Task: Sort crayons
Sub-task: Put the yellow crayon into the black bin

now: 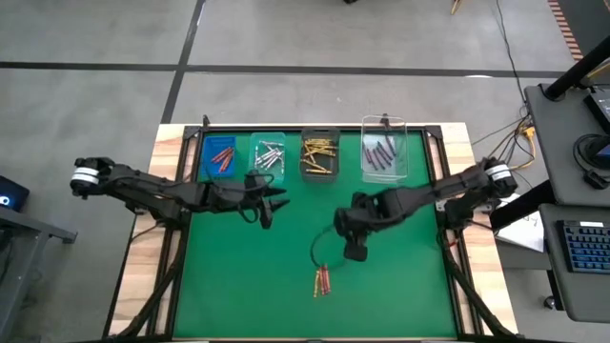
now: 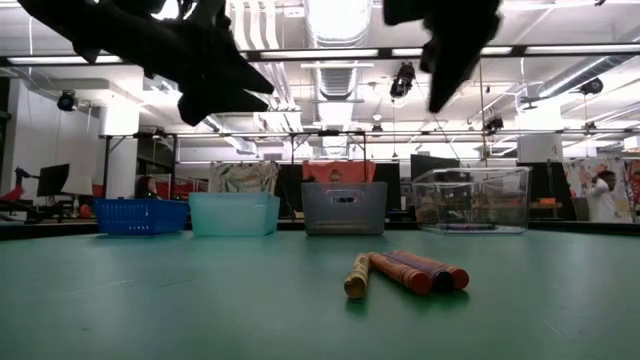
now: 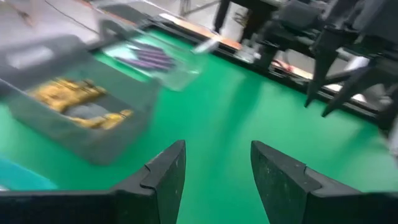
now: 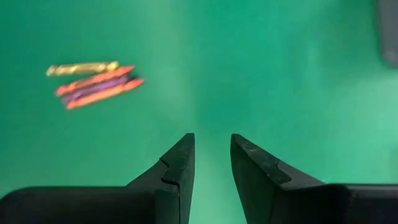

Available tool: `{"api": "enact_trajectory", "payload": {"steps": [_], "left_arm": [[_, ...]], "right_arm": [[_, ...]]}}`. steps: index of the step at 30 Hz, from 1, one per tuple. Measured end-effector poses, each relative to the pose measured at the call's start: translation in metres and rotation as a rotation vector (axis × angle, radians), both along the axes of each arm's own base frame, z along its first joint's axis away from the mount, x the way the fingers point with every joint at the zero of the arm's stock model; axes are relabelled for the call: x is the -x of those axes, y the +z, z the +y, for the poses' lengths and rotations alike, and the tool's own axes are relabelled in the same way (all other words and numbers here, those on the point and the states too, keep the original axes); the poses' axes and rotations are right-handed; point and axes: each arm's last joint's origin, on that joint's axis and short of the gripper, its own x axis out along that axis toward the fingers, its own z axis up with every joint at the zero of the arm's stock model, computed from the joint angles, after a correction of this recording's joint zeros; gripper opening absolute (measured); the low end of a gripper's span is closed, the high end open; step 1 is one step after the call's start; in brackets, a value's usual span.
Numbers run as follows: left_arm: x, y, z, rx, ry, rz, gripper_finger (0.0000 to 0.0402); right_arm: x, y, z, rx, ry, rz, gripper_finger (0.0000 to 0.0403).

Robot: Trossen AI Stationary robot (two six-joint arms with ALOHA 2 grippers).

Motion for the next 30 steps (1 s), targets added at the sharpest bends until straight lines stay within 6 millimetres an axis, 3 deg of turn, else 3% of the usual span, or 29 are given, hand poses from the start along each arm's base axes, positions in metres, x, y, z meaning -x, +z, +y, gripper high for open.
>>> {"api": "enact_trajectory", "payload": {"steps": [9, 15, 22, 30], "left_arm": [[-0.015, -0.015, -0.069, 0.155, -0.177, -0.118, 0.0164], [-0.015, -0.032, -0.118, 0.206, -0.134, -0.204, 0.0164], [-0.039, -0.036, -0.173, 0.179, -0.137, -0.181, 0.0155], [-0.074, -0.048, -0.206, 0.119, -0.106, 0.059, 0.0140]], "right_arm": [[0.028, -0.009, 0.071, -0.025, 0.116, 0.029, 0.0091], [0.051, -0.020, 0.108, 0.039, 0.100, -0.013, 0.0084], [0.064, -0.021, 0.136, 0.019, 0.093, -0.107, 0.0074], [0.068, -0.017, 0.153, -0.027, 0.128, -0.194, 0.0073]]}}
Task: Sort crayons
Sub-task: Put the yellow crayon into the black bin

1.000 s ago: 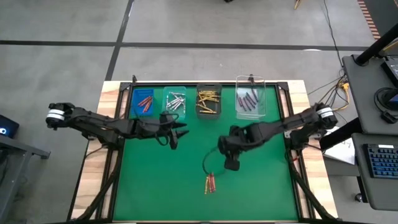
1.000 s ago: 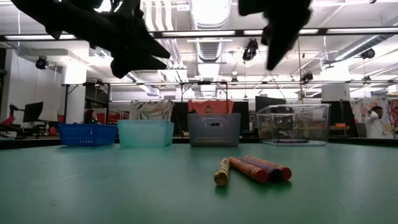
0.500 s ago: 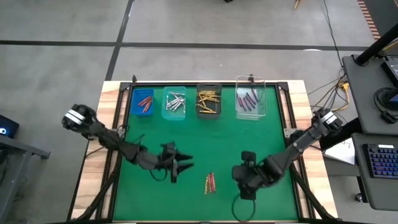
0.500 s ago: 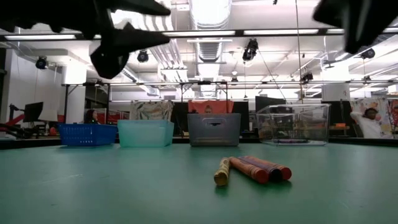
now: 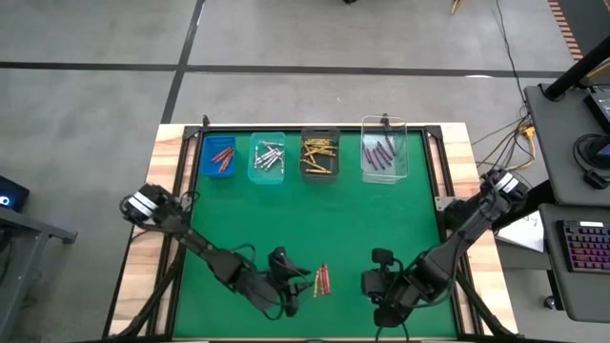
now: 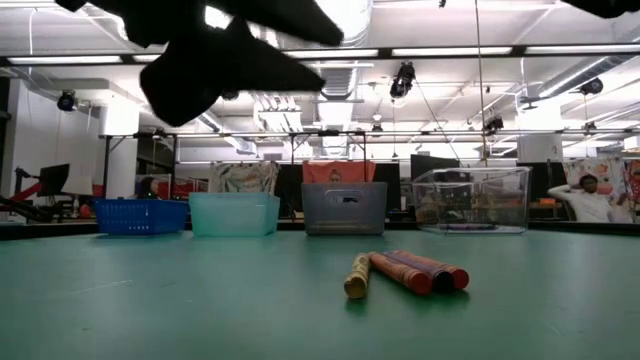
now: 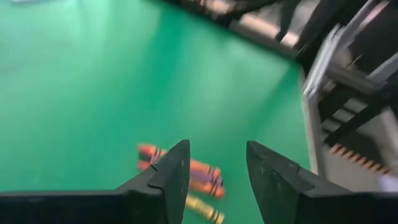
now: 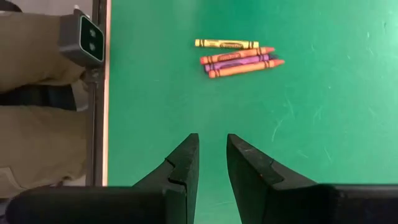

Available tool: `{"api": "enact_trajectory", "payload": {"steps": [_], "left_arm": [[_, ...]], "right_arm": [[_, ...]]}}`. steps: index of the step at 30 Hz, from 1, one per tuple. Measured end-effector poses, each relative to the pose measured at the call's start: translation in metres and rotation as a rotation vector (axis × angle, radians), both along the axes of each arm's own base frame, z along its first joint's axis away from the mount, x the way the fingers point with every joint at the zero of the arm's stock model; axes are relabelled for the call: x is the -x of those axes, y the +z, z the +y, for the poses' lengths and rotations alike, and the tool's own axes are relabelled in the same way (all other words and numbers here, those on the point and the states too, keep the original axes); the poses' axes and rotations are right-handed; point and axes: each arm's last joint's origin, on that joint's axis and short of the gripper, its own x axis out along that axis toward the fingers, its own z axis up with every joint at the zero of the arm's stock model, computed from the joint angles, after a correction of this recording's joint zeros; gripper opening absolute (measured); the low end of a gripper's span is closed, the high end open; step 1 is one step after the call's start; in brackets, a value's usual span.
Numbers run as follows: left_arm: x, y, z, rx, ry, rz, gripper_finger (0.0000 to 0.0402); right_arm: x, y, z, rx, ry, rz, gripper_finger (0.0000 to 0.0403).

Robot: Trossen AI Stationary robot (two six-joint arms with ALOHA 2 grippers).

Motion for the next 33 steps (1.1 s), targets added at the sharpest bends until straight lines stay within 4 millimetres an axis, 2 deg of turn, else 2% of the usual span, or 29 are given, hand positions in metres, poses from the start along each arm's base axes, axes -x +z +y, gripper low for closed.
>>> {"api": "enact_trajectory", "payload": {"steps": [7, 11, 15, 23, 33], "left_arm": [[-0.017, -0.014, -0.029, -0.058, 0.064, 0.212, 0.0136], [-0.026, -0.016, -0.048, -0.137, 0.107, 0.230, 0.0136], [-0.030, -0.027, -0.061, -0.214, 0.148, 0.230, 0.0136], [-0.032, -0.053, -0.064, -0.247, 0.243, 0.203, 0.0145], [-0.033, -0.076, -0.068, -0.277, 0.255, 0.194, 0.0204]], "right_arm": [[0.006, 0.000, 0.009, 0.040, -0.005, -0.059, 0.0073], [0.005, -0.004, 0.013, 0.044, 0.005, -0.059, 0.0070], [0.005, -0.011, 0.017, 0.064, 0.022, -0.040, 0.0072], [0.004, -0.025, 0.022, 0.105, 0.053, -0.002, 0.0068], [0.003, -0.030, 0.024, 0.135, 0.088, 0.004, 0.0068]]}}
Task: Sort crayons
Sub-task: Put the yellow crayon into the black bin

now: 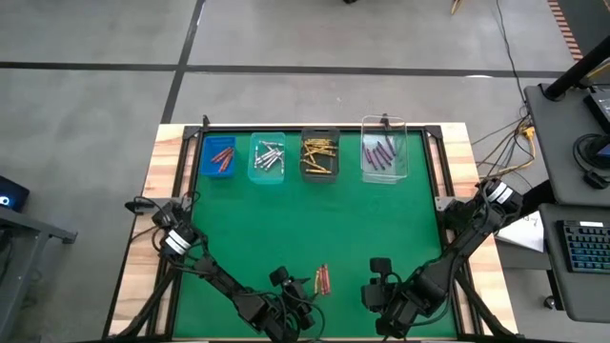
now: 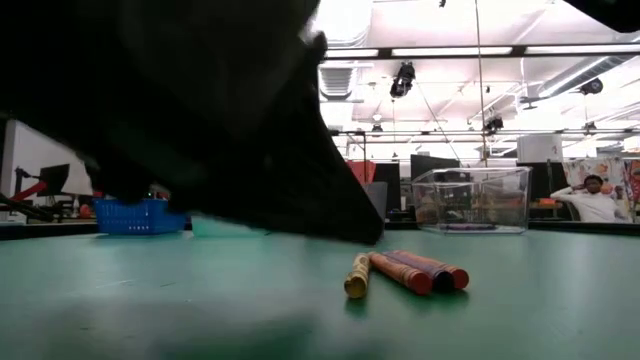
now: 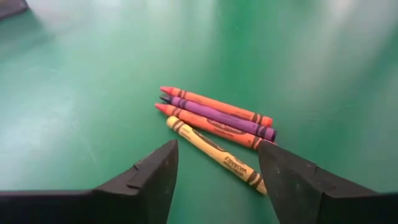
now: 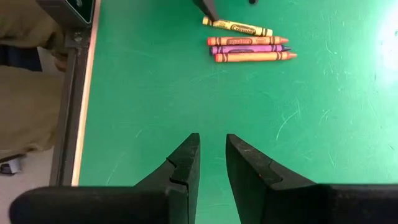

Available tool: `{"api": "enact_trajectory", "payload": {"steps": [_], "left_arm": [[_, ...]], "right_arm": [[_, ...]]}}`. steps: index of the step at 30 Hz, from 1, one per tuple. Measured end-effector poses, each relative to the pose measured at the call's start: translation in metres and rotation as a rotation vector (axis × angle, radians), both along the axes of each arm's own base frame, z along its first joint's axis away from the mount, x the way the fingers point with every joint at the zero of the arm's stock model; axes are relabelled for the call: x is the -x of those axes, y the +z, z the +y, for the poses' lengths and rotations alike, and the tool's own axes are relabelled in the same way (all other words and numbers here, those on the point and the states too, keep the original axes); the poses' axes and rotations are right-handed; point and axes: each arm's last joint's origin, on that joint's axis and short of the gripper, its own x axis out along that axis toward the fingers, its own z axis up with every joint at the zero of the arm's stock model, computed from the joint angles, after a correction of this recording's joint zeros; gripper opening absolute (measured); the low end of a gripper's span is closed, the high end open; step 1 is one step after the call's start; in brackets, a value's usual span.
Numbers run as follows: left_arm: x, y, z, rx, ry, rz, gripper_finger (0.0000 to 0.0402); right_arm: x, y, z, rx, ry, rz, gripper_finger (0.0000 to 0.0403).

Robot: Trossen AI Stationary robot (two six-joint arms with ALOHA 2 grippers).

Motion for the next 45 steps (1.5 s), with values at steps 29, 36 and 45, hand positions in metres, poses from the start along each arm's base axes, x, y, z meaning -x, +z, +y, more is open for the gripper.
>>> {"api": "enact_trajectory", "payload": {"steps": [29, 36, 45], "left_arm": [[0.002, -0.023, 0.007, 0.075, 0.041, -0.001, 0.0184], [0.004, -0.024, 0.009, 0.094, 0.070, 0.006, 0.0132], [0.007, -0.026, 0.012, 0.120, 0.111, 0.006, 0.0063]], "right_arm": [[-0.001, -0.004, 0.001, 0.006, 0.001, 0.004, 0.0068], [-0.001, -0.004, 0.001, 0.005, 0.000, 0.003, 0.0068], [-0.002, -0.003, 0.001, 0.016, -0.008, -0.014, 0.0068]]}}
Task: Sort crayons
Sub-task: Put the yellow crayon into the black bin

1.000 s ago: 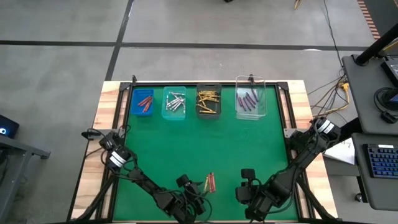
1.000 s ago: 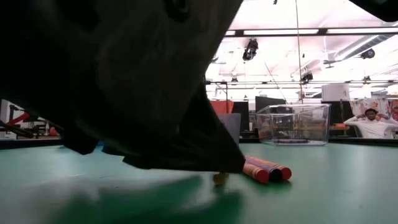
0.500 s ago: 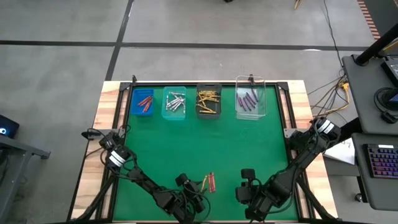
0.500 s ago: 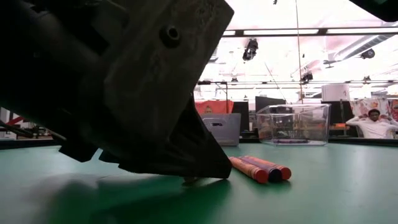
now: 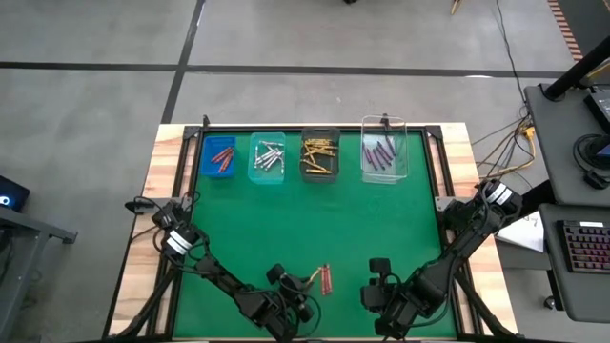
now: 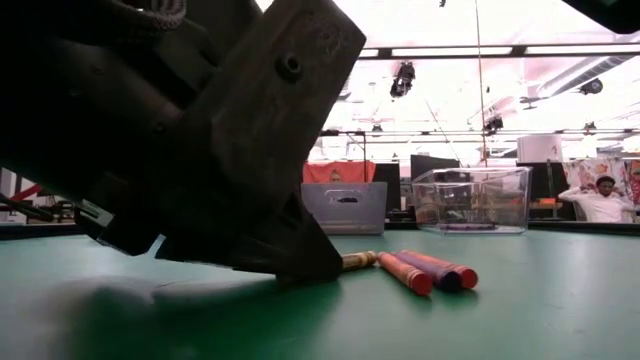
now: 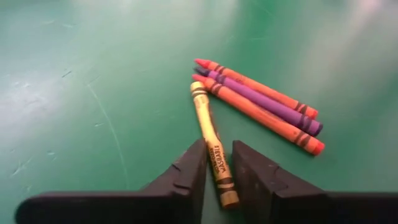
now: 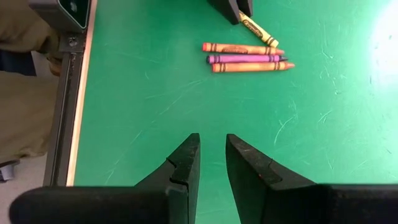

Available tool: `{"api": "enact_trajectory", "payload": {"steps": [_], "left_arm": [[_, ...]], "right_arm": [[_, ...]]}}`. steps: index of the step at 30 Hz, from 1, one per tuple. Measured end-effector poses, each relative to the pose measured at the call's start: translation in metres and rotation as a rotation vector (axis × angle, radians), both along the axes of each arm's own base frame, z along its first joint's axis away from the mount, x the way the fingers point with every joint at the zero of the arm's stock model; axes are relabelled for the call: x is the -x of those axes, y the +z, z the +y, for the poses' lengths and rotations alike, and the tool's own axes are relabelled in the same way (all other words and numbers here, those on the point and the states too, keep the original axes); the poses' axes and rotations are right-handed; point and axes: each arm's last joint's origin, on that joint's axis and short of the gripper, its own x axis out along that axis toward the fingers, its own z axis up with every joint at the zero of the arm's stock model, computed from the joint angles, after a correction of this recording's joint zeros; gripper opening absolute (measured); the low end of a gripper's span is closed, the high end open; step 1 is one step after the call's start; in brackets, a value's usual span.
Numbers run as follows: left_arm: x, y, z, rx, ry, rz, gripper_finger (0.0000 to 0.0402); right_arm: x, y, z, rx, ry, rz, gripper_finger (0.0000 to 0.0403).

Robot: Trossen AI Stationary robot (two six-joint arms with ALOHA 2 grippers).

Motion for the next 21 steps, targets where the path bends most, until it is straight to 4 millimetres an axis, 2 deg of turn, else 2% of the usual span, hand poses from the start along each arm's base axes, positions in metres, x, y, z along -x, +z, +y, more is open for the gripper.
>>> {"api": "enact_trajectory", "payload": {"steps": [7, 13, 17, 21], "left_arm": [[0.002, 0.001, 0.002, 0.013, 0.022, 0.008, 0.0011], [0.007, 0.011, 0.005, -0.008, 0.018, 0.047, 0.0004], [0.015, 0.028, 0.012, -0.077, 0.020, 0.097, 0.0002], [0.023, 0.059, 0.020, -0.149, 0.021, 0.112, 0.0001]], "right_arm": [[0.000, 0.000, 0.000, -0.003, -0.001, -0.006, 0.0068], [0.001, -0.007, -0.001, 0.016, 0.019, -0.005, 0.0068], [0.002, -0.020, -0.002, 0.029, 0.068, -0.036, 0.0068], [0.003, -0.035, -0.004, 0.017, 0.089, -0.080, 0.0068]]}}
